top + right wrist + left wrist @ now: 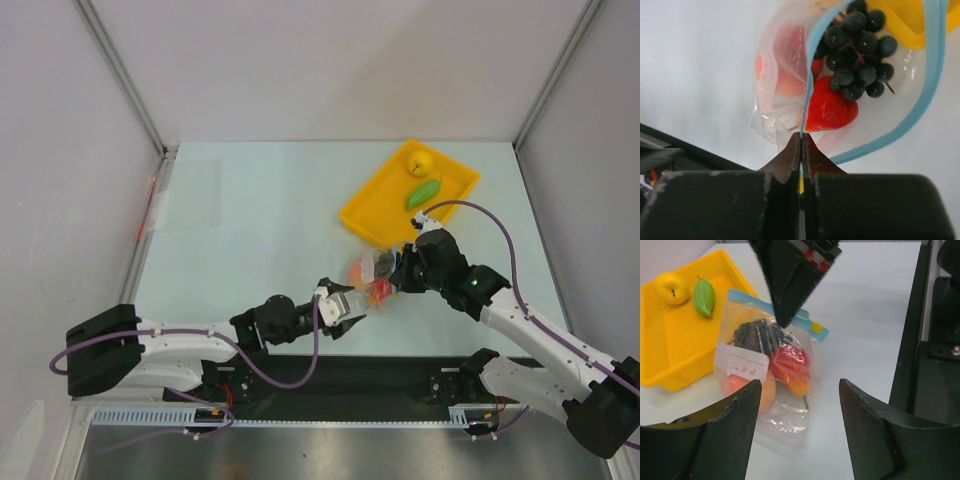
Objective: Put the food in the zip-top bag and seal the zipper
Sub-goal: Adjust the zipper food storage bag at the center of the board.
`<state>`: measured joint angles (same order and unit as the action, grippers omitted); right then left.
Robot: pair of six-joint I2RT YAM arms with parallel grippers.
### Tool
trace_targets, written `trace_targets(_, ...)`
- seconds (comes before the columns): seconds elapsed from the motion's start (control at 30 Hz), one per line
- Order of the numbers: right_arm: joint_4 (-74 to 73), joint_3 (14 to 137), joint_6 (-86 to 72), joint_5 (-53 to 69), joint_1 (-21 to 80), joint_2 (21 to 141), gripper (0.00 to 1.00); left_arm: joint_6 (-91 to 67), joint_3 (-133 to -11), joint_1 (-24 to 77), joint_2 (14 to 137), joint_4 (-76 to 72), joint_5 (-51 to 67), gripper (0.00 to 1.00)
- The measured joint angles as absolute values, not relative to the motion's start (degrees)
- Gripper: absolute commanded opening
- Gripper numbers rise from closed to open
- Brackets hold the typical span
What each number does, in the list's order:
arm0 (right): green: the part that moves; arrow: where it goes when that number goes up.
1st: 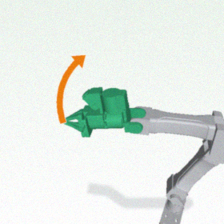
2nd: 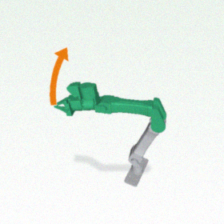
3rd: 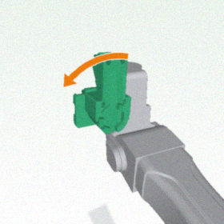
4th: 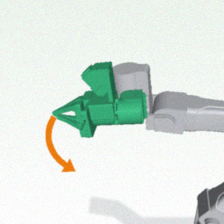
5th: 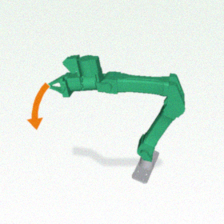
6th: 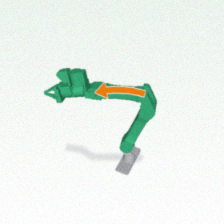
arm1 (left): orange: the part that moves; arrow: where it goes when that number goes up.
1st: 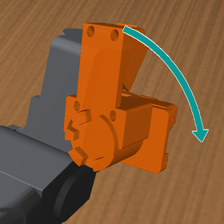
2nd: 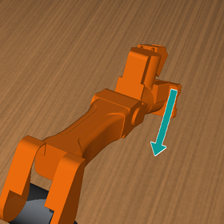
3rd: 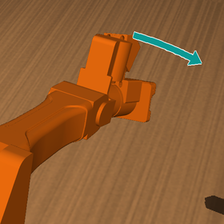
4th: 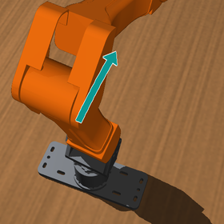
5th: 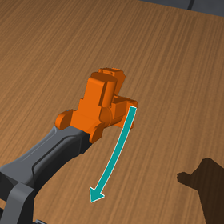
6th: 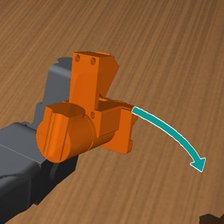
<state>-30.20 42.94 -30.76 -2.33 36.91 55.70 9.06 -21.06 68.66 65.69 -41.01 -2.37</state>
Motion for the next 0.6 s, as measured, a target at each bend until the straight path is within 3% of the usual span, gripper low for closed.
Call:
trace_targets(0.3,-27.16,44.07,-36.27,5.30,36.91,55.37,0.00,23.40,-21.10,73.12,75.05,-47.64,-2.85,0.60)
trace_targets(0.6,-24.80,44.42,-39.42,8.12,37.67,56.73,0.00,31.29,-22.24,74.52,79.35,-52.34,-7.99,0.41)
